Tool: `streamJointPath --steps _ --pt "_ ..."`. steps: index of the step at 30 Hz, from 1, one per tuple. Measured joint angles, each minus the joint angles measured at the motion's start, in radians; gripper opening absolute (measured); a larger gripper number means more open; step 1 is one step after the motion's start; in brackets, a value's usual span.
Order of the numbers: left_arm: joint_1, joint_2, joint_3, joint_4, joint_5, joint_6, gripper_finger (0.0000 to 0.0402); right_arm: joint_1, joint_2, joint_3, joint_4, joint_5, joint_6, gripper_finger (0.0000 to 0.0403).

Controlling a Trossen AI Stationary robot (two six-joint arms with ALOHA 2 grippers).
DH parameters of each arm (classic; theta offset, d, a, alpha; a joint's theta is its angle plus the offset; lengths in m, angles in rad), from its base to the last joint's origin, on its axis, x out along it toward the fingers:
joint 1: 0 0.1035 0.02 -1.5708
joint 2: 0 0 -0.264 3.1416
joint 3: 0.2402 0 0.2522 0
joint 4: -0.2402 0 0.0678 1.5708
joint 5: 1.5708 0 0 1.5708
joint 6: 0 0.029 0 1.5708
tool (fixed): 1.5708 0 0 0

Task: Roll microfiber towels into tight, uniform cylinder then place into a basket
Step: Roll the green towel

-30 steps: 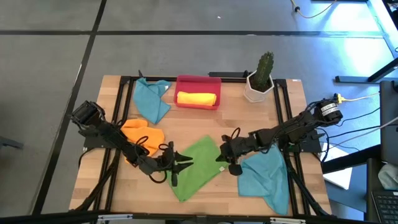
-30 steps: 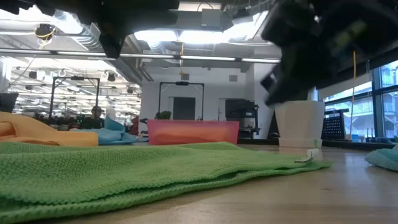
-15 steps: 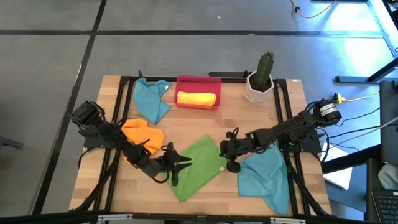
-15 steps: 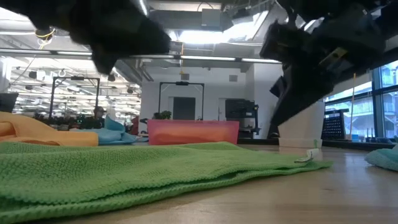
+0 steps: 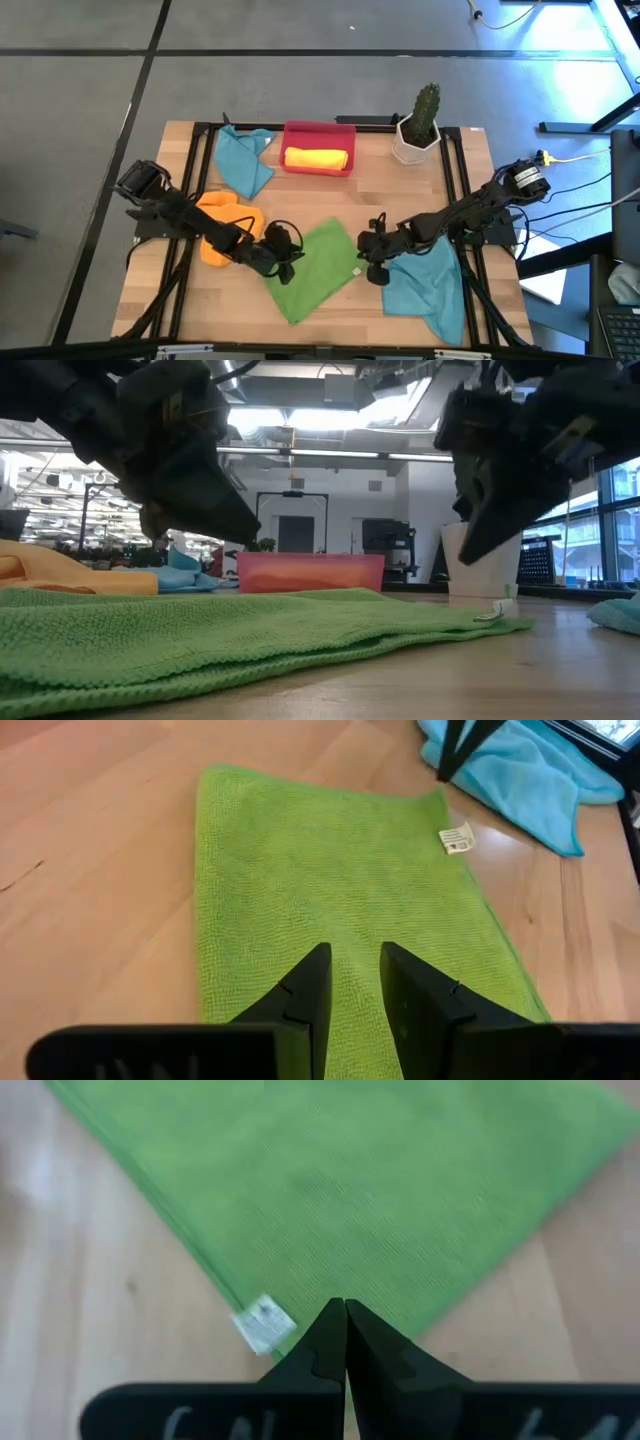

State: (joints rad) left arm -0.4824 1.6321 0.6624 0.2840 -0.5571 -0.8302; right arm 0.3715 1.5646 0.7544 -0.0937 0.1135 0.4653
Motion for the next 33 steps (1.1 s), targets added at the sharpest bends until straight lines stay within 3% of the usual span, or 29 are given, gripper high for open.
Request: streamJointPath --steps 8,15,18,33 --pt "-0.022 0.000 0.060 -0.003 0.001 0.038 0.0080 0.013 0.021 0.000 0.071 -0.042 -0.030 0.0006" --pt "-0.062 0.024 0.208 0.000 -0.060 0.270 0.0080 0.013 0.101 0.002 0.057 -0.212 -0.056 0.0006" --pt "-0.064 0.042 0.228 0.003 -0.066 0.307 0.0080 0.013 0.116 0.003 0.041 -0.236 -0.057 0.0006" --pt "-0.056 0.089 0.227 0.002 -0.062 0.282 0.0080 -0.101 0.127 0.006 -0.029 -0.096 -0.051 0.0006"
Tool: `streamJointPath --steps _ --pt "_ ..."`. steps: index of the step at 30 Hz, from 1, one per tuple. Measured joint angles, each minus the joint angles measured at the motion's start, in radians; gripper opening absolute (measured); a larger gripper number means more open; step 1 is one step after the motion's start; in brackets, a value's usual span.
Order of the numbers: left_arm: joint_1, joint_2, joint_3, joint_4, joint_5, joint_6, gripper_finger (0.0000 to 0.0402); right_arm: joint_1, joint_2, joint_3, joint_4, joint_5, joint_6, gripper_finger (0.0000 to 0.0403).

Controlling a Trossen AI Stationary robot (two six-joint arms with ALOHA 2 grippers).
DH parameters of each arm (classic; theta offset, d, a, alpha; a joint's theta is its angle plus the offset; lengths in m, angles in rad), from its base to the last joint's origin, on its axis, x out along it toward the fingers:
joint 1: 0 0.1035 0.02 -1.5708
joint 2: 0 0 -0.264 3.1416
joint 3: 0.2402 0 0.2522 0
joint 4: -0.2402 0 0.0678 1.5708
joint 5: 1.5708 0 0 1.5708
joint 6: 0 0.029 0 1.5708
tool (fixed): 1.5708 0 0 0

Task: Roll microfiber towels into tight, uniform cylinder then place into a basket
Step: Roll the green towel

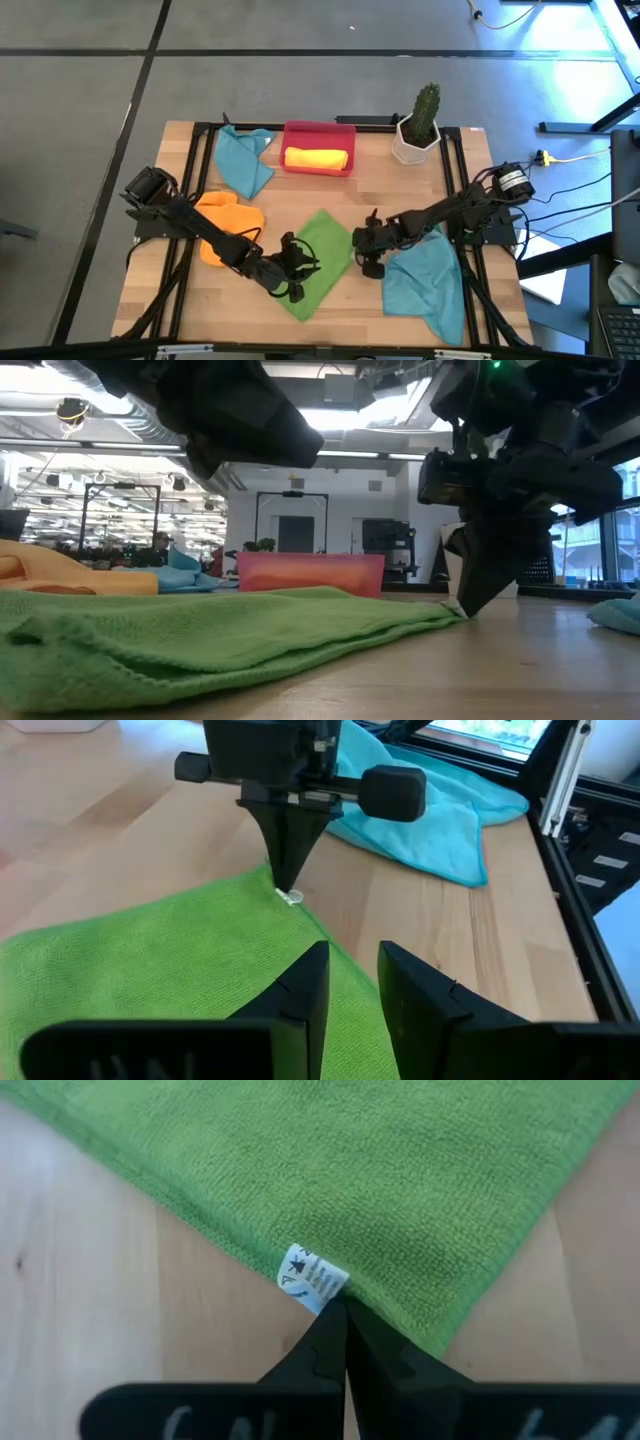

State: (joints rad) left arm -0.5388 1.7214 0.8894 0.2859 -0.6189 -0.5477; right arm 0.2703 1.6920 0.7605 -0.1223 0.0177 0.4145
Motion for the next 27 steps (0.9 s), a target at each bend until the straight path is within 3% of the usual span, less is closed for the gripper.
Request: streamJointPath --steps 27 --pt "0.004 0.000 -0.001 -0.008 0.000 0.013 0.0080 0.002 0.002 -0.002 -0.007 -0.001 -0.037 0.0006"
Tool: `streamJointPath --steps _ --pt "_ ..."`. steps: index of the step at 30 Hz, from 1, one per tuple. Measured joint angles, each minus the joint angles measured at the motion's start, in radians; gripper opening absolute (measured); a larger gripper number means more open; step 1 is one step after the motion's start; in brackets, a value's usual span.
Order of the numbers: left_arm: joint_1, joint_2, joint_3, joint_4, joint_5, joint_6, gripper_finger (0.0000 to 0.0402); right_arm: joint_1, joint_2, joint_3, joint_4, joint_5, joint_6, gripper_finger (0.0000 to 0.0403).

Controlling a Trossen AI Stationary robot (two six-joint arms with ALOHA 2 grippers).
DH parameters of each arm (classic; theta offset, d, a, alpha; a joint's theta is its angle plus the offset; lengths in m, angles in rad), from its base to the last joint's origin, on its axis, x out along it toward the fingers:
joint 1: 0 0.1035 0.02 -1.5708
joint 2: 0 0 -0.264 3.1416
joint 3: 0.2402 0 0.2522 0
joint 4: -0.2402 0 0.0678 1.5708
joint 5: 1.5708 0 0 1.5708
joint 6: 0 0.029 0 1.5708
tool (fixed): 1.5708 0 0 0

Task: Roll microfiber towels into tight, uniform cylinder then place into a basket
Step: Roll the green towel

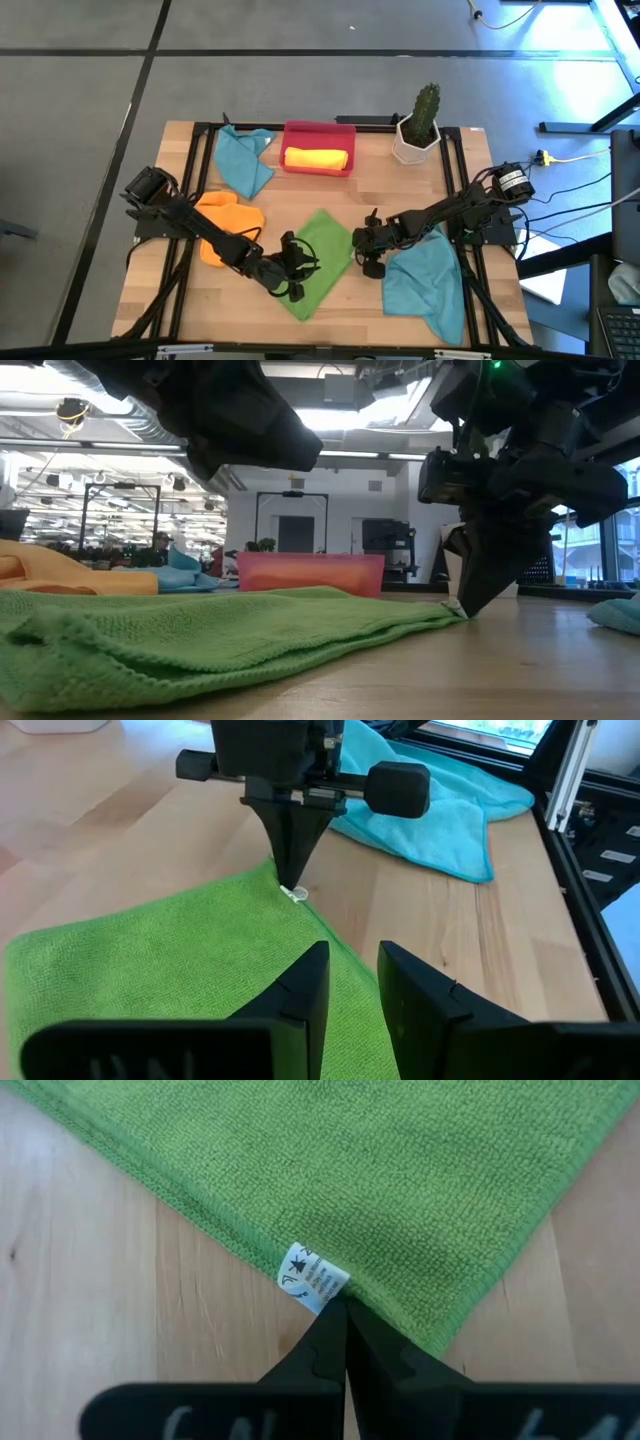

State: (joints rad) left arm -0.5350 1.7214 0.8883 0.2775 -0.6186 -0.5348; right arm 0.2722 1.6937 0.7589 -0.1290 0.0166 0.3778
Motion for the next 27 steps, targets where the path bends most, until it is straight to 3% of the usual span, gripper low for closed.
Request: streamJointPath --steps 18,27 --pt "0.000 0.000 0.000 0.000 0.000 0.022 0.0080 0.000 0.001 0.000 -0.003 -0.008 -0.049 0.0006" --pt "0.000 0.000 0.000 0.001 -0.001 0.021 0.0080 0.020 -0.029 -0.002 -0.107 -0.178 -0.047 0.0006"
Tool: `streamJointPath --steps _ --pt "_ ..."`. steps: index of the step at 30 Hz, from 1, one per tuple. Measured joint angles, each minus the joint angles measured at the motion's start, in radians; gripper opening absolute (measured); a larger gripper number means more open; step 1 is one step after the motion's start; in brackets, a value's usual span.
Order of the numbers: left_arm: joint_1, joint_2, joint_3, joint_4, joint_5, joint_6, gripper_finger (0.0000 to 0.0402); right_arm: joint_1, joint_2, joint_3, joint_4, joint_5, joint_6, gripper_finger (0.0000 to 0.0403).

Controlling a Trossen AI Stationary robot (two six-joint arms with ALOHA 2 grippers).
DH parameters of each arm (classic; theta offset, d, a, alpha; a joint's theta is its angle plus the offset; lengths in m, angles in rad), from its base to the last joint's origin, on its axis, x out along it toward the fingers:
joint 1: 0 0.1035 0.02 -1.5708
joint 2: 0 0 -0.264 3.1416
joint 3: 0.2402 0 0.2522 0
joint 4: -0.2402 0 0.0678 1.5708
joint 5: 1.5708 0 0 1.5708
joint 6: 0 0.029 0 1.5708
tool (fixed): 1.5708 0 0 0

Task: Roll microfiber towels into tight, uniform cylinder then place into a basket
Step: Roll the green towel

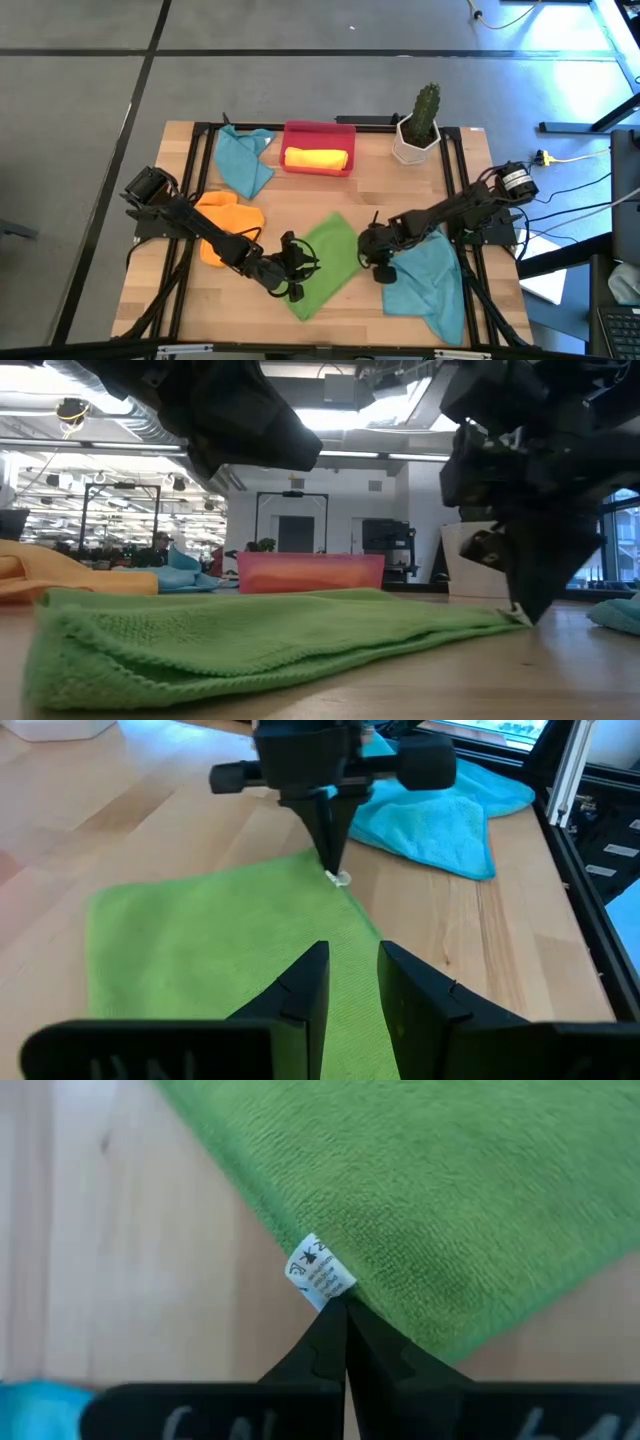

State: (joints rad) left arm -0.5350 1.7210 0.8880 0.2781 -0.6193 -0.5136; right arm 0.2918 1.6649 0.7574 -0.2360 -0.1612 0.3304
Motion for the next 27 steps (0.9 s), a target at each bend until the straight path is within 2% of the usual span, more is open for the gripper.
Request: streamJointPath --steps 8,15,18,23,27 --pt "-0.035 -0.001 0.000 0.023 0.004 -0.107 0.0080 0.013 -0.052 -0.005 -0.022 -0.002 -0.089 0.0006" --pt "-0.073 -0.001 0.000 0.134 0.004 -0.055 0.0080 0.012 -0.105 -0.003 -0.002 0.000 -0.143 0.0006" --pt "-0.091 -0.001 0.000 0.144 -0.044 -0.058 0.0080 0.012 -0.107 -0.003 0.033 0.000 -0.178 0.0006" --pt "-0.132 0.048 0.000 0.179 -0.195 -0.104 0.0080 0.011 -0.107 -0.003 0.181 0.001 -0.234 0.0006" --pt "-0.155 0.108 0.000 0.292 -0.194 -0.105 0.0080 0.011 -0.107 -0.001 0.266 0.000 -0.235 0.0006"
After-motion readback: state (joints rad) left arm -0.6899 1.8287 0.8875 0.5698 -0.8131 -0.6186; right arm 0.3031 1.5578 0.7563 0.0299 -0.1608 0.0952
